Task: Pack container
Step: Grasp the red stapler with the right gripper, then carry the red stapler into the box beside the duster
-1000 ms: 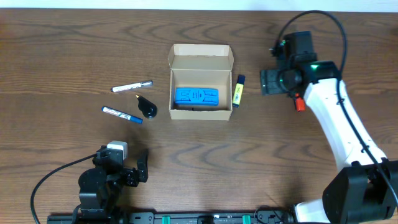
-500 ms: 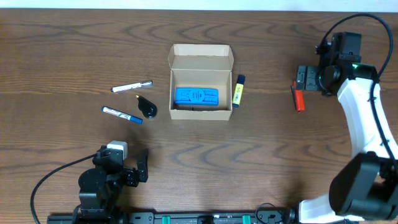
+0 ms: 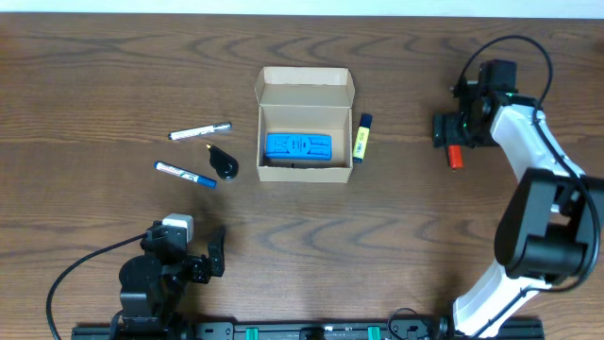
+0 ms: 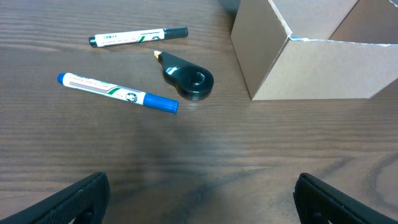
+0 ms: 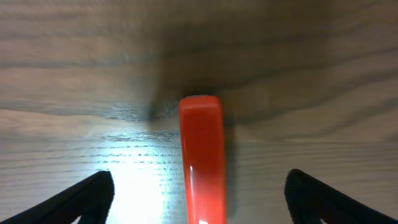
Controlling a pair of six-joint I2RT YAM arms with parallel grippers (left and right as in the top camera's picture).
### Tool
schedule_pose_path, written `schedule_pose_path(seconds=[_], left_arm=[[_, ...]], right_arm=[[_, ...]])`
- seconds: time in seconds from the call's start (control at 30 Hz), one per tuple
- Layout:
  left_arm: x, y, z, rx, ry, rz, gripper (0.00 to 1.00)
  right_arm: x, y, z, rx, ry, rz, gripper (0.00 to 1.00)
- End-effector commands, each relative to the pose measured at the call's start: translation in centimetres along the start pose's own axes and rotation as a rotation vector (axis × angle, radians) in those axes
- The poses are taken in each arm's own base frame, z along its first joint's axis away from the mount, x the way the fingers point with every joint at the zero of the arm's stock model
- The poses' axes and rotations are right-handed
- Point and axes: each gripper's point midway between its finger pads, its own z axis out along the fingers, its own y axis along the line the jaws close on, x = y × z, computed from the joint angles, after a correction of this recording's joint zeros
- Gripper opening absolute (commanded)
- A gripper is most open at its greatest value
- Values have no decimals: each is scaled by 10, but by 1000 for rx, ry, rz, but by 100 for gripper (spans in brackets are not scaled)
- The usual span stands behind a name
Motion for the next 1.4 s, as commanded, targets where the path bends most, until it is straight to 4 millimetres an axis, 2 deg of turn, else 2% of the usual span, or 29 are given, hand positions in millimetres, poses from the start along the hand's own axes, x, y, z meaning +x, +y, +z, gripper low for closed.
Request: schedule_pose_path(seconds=[0.0,0.17,0.3,0.37,0.47,0.6,0.67,0.73,0.8,0.93,1.1,1.23,1.37], left_arm=[[2,2,1,-8,0,-10,95],[2,2,1,-8,0,-10,95],[2,2,1,-9,0,-10,95],[2,2,1,-8,0,-10,95],[2,2,1,-8,0,-10,95],[2,2,1,-8,0,-9,95],[2,2,1,-8,0,-9,95],[2,2,1,-9,0,-10,95],[2,2,1,-9,0,-9,95],[2,2,1,-9,0,-10,95],[2,2,1,-9,0,-10,95],[2,2,1,-8,0,-9,95],[2,2,1,-8,0,-9,95]], right_arm=[[18,4,26,-27,74,-12,87],[21,5,35,-33,90,-7,73],[18,5,35,-31,78,-6,40],[17,5,35,-31,77,2,29],[19,5,35,-33,82,8,23],[21,12,31,-69,91,10,1],[17,18,23,-107,79,11,1],[9,27,7,-156,50,10,1],[-3,36,-18,-204,-1,2,1],[-29,57,-89,-236,-149,-54,1],[-49,101,-181,-253,-395,-188,1],[-45,150,-232,-302,-526,-337,1],[-28,197,-247,-328,-567,-595,1]])
